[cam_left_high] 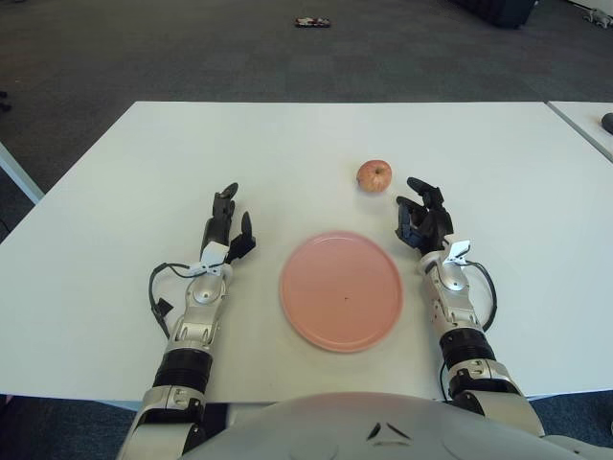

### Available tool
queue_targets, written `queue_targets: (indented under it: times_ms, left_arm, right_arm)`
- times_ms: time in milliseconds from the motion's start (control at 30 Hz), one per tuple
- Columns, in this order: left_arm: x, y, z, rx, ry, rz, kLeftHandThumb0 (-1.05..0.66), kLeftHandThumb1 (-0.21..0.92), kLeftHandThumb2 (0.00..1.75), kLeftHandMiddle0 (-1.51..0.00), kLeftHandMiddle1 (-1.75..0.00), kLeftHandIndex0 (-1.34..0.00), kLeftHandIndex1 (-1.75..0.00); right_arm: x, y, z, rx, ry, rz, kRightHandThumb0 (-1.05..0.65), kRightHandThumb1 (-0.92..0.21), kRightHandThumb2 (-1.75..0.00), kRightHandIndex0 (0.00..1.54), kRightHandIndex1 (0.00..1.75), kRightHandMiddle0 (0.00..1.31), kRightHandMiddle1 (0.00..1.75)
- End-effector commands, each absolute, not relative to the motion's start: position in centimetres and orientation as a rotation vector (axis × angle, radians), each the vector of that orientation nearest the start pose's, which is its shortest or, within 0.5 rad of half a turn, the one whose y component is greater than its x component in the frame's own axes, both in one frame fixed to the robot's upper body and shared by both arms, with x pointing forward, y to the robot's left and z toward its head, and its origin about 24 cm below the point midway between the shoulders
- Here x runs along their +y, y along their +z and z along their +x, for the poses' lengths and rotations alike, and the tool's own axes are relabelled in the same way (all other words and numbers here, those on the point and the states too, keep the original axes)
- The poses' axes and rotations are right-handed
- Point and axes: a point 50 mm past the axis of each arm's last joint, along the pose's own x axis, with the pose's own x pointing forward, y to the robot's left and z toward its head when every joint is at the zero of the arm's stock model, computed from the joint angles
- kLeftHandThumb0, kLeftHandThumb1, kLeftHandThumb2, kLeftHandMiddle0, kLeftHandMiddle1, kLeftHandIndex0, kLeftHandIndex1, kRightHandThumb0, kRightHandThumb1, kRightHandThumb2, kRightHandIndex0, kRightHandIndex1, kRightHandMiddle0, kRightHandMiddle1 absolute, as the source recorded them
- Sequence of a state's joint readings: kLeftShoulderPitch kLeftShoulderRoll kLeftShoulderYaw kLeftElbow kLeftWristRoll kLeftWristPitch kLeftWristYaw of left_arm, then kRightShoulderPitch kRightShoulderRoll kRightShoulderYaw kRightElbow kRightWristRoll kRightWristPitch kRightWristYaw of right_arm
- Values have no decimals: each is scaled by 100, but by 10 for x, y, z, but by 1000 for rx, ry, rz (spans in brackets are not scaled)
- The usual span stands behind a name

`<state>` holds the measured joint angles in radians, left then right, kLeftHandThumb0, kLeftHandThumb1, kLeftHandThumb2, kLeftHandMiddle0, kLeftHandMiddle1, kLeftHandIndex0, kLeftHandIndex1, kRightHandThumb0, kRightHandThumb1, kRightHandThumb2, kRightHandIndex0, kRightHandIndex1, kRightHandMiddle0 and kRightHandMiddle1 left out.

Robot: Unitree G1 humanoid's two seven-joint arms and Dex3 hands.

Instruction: Put the apple into the plate.

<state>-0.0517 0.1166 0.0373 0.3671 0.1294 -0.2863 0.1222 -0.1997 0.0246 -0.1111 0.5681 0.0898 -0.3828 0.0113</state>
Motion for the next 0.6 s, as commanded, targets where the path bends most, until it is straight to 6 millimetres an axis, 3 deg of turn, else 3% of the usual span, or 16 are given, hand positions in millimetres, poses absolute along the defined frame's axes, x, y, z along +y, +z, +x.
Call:
queue_targets:
  times_ms: [0, 567]
  left_arm:
    - [185, 1, 255, 24, 115, 245, -86, 92, 95, -19, -11, 0, -55]
    - [184, 0, 255, 25, 109, 245, -86, 92, 95, -19, -10, 0, -55]
  right_arm:
    - [-156, -22, 266, 104, -85, 132, -40, -58, -92, 17, 83, 0, 85]
    - [-157, -23, 266, 109, -88, 130, -43, -59, -89, 15, 80, 0, 80]
